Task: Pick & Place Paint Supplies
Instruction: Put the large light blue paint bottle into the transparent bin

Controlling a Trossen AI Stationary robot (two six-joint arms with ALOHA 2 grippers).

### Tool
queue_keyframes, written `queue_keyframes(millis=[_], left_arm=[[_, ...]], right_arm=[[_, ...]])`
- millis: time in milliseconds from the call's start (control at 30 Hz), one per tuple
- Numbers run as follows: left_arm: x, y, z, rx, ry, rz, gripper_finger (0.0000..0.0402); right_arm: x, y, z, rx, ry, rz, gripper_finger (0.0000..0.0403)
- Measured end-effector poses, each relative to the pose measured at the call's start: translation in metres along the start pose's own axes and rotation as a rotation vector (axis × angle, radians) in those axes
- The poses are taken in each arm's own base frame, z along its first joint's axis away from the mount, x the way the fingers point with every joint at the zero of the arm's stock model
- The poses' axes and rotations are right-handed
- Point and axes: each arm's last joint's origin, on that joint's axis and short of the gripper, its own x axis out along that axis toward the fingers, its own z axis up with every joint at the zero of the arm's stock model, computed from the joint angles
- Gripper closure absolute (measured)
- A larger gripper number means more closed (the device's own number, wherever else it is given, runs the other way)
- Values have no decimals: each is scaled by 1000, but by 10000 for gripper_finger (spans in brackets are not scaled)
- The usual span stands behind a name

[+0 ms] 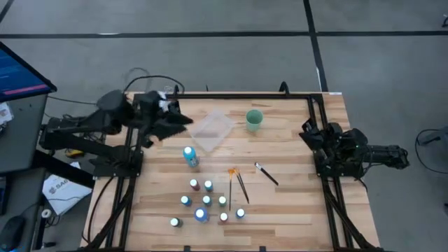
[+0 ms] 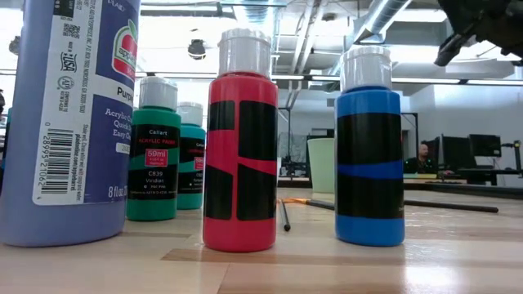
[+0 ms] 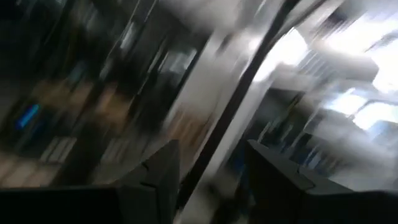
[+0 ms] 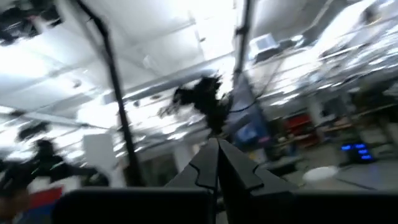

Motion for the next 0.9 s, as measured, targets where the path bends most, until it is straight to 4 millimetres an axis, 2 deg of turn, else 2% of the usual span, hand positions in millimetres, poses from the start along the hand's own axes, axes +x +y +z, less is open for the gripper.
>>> queue_keyframes(millis=[67, 200, 333, 667, 900], left_arm=[[-4, 1, -3, 41, 142, 96, 246], [-15, 9, -17, 170, 318, 252, 248], [-15, 19, -32, 246, 380, 288, 230], [-17, 49, -80, 217, 521, 351, 154], [-30, 66, -121, 269, 599, 349, 145]], right_arm=[[0, -2, 0, -5, -9, -58, 396], [0, -7, -4, -16, 23, -131, 384], [-1, -10, -9, 7, 60, -187, 358], [-2, -12, -13, 8, 106, -211, 288], [-2, -12, -13, 7, 111, -213, 255]])
